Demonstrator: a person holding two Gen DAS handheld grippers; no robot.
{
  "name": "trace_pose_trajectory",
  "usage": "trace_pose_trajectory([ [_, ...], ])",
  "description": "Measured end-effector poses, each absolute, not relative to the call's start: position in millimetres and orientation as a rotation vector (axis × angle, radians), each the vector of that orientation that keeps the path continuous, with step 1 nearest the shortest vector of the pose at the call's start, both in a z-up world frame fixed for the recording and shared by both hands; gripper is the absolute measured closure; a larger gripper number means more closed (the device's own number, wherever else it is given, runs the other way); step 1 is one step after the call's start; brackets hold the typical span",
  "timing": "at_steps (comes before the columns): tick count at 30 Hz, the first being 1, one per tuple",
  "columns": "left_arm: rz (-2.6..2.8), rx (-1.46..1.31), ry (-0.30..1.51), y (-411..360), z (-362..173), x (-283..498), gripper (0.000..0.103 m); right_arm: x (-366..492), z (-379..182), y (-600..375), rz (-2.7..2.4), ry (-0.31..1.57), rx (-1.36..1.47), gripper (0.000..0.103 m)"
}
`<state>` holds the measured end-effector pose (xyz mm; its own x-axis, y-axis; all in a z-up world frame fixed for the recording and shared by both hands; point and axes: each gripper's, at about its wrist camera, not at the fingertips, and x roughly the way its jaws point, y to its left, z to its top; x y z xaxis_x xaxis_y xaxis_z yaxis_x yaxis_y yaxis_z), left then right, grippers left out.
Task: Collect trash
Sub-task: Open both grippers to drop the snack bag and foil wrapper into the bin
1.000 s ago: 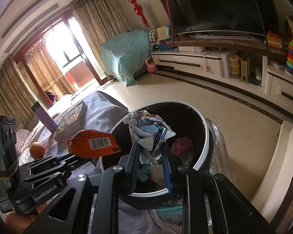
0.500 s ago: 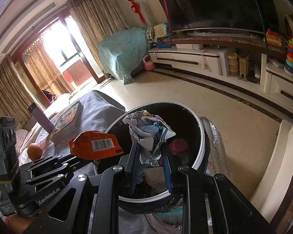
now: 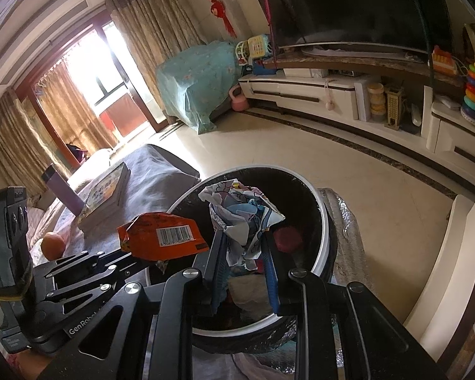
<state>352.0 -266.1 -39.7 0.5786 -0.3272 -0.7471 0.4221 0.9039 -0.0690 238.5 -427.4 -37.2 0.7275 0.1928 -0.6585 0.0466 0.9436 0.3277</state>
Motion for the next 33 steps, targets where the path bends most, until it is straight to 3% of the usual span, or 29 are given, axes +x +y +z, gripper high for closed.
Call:
trace_pose_trajectory([
  [18,-0.434,0.126,0.874,-271.5,-39.8,362.8,0.087,248.3,-42.2,-426.9,0.080,0.794,0.325,0.074],
  [20,-0.432,0.125,0.879,-271.7,-39.6,364.2,0.083,248.7,-42.4,-428.3,0.077,0.795,0.326,0.072],
  [21,-0.431,0.123,0.880,-271.5,-39.2,364.7,0.080,249.2,-42.7,-428.8,0.077,0.796,0.328,0.065],
  [23,-0.428,0.120,0.882,-271.3,-37.9,365.1,0.064,250.4,-42.7,-431.4,0.077,0.798,0.343,0.054],
  [25,-0.423,0.116,0.867,-269.7,-35.0,363.1,0.054,249.8,-41.8,-434.2,0.079,0.794,0.360,0.051],
  [33,-0.398,0.080,0.845,-246.3,-29.2,337.9,0.047,237.2,-37.5,-431.7,0.097,0.777,0.396,0.034],
])
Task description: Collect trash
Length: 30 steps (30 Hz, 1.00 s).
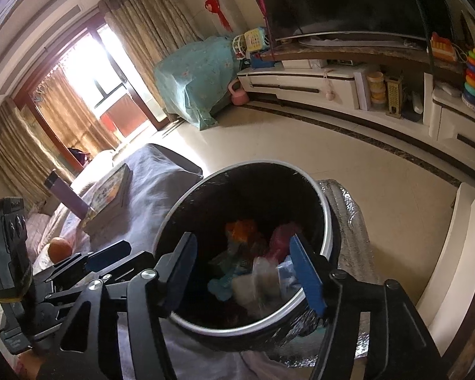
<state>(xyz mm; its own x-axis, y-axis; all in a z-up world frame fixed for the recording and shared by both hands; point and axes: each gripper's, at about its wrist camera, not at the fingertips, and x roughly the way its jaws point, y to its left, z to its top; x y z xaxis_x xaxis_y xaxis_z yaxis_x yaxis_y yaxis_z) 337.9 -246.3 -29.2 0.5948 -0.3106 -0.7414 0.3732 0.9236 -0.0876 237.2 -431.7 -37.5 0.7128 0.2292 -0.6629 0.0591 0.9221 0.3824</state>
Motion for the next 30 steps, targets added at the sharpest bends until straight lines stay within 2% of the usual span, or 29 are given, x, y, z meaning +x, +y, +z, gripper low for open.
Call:
trace_pose_trajectory([
  [6,-0.387,0.028,0.815,-219.3,-22.6,301.4,0.046,213.3,-27.5,-423.7,0.098,0.729,0.421,0.021],
  [11,-0.379,-0.038,0.766,-189.0,-16.7,263.0,0.040,182.5,-16.2,-410.6,0.095,0.670,0.426,0.009],
  [15,-0.367,-0.063,0.737,-168.0,-18.0,235.3,0.038,160.1,-12.0,-397.4,0.089,0.636,0.410,0.005],
  [19,-0.354,-0.075,0.696,-152.8,-18.3,207.7,0.031,132.8,-10.8,-379.9,0.069,0.590,0.365,0.003],
  [24,-0.364,-0.063,0.613,-138.3,-10.7,171.2,0.030,104.3,-4.6,-362.8,0.020,0.508,0.292,0.003],
  [27,-0.365,-0.054,0.530,-131.0,2.2,149.0,0.020,90.7,10.9,-354.4,-0.020,0.434,0.226,0.001],
  [29,-0.341,-0.053,0.456,-125.0,9.7,129.8,0.002,77.6,23.3,-347.4,-0.052,0.364,0.174,0.000],
  [30,-0.324,-0.052,0.429,-122.5,10.6,122.6,0.001,72.8,27.0,-344.6,-0.064,0.336,0.154,0.000],
])
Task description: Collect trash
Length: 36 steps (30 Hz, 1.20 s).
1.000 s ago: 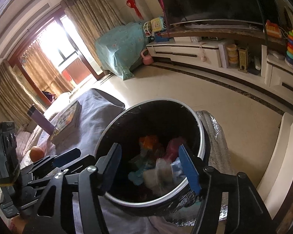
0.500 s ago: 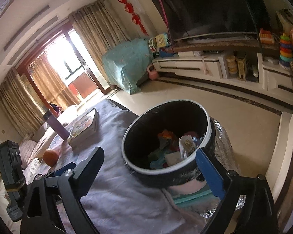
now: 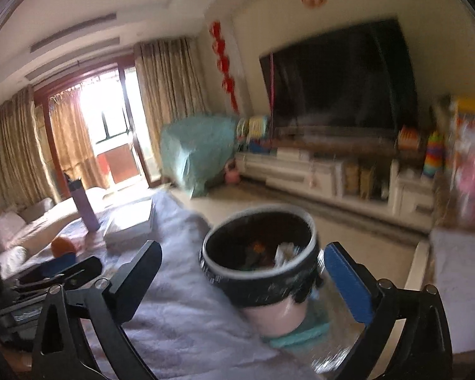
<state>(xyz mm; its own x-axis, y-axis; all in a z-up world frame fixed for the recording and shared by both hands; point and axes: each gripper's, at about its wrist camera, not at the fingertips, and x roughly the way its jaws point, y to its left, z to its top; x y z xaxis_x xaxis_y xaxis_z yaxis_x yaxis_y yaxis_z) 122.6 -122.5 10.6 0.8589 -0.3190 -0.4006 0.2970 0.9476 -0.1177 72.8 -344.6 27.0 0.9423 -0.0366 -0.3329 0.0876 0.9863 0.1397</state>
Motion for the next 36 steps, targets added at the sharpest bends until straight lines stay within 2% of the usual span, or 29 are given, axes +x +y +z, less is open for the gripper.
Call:
trace_pose_trajectory([
  [3,-0.280,-0.042,0.369,-116.1,7.0,105.3,0.001,62.8,30.2,-336.3,-0.105,0.277,0.083,0.000],
  [10,-0.226,-0.003,0.354,-114.9,-12.5,86.2,0.001,66.1,4.3,-331.7,-0.123,0.317,0.079,0.000],
  [36,-0.162,0.035,0.332,-125.6,-18.3,85.5,0.001,54.7,-5.8,-331.9,-0.169,0.306,0.069,0.000],
])
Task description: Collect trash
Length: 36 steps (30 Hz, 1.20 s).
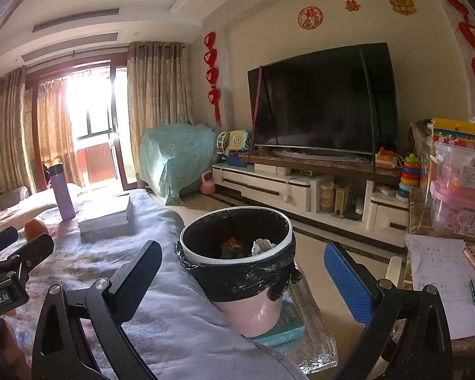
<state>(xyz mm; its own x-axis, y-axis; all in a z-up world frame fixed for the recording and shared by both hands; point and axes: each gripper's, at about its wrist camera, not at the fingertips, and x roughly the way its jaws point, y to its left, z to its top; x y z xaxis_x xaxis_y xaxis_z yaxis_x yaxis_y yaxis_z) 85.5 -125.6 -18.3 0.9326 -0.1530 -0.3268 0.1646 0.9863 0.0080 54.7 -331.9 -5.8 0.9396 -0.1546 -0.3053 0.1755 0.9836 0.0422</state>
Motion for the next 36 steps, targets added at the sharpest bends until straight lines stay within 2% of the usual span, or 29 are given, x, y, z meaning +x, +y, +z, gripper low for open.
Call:
trace_pose_trajectory([
  [36,-0.170,0.046,0.328,-125.6,-17.7,83.8,0.001,49.7,-2.8,-329.3,-0.166,0.293,0.068,0.000],
])
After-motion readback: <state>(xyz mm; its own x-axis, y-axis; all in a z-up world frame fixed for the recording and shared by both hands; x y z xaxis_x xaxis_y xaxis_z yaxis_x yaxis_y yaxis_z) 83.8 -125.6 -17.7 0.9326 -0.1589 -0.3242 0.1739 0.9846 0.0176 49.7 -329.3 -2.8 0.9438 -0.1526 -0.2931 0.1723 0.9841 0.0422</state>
